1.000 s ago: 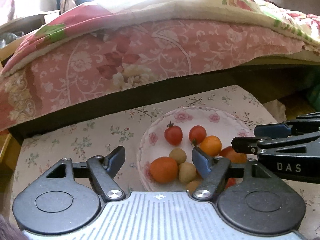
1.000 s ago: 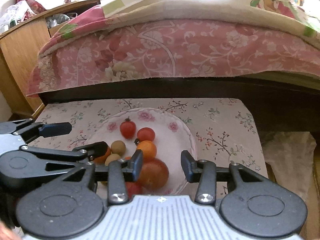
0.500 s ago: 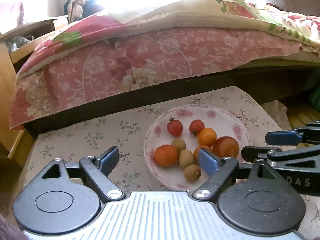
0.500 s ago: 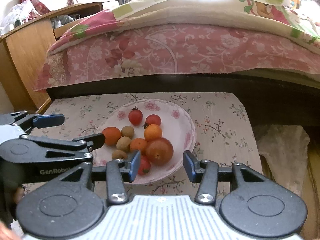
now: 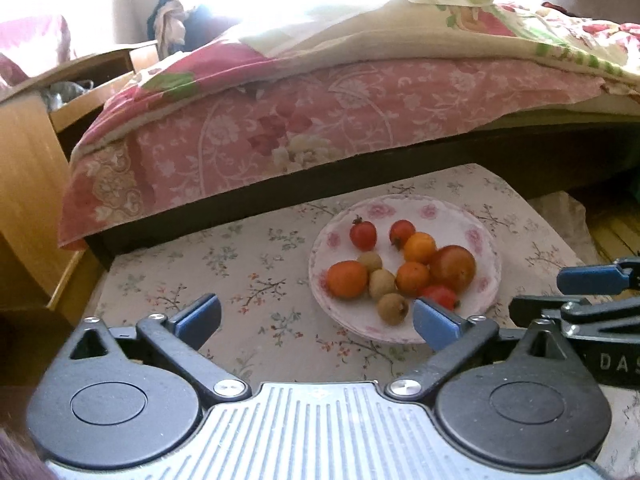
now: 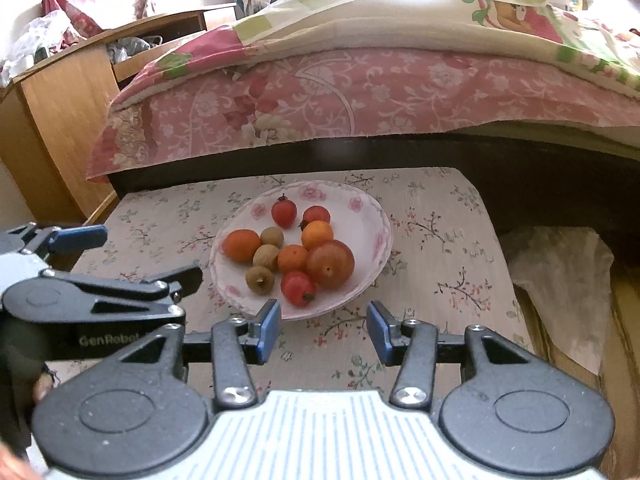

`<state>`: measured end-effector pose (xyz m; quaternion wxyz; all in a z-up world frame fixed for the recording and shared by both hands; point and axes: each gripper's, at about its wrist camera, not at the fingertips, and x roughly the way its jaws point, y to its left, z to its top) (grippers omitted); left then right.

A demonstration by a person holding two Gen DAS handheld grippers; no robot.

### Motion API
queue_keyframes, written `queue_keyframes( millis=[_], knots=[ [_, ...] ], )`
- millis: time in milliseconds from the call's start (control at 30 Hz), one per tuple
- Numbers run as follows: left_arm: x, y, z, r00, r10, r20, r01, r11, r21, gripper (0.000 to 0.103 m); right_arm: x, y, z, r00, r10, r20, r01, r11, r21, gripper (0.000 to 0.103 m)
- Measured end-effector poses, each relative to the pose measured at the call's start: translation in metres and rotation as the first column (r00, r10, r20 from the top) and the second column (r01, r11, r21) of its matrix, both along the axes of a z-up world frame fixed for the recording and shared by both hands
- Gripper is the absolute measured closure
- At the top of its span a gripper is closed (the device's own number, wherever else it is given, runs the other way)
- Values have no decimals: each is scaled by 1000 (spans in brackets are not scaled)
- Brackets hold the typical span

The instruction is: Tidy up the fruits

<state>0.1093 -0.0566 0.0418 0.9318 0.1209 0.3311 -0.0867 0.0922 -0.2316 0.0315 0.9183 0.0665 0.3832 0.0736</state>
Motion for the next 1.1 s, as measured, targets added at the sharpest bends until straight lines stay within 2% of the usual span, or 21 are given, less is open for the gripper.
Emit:
queue_keyframes(
  millis=[467, 767, 1100],
  knots=[
    [-31, 10, -2, 999, 39, -26, -40, 999, -17, 0, -40, 2, 2, 1000, -15, -9, 16, 1000, 10, 55],
    [-53, 19, -11, 994, 60, -89, -66, 996, -63, 0, -60, 8, -5, 999, -27, -42, 28, 1000, 11, 55],
    [-75, 15, -15, 992, 39, -119, -44, 998, -36, 0, -79, 14, -11, 997, -34, -70, 34, 999, 1, 55]
  ],
)
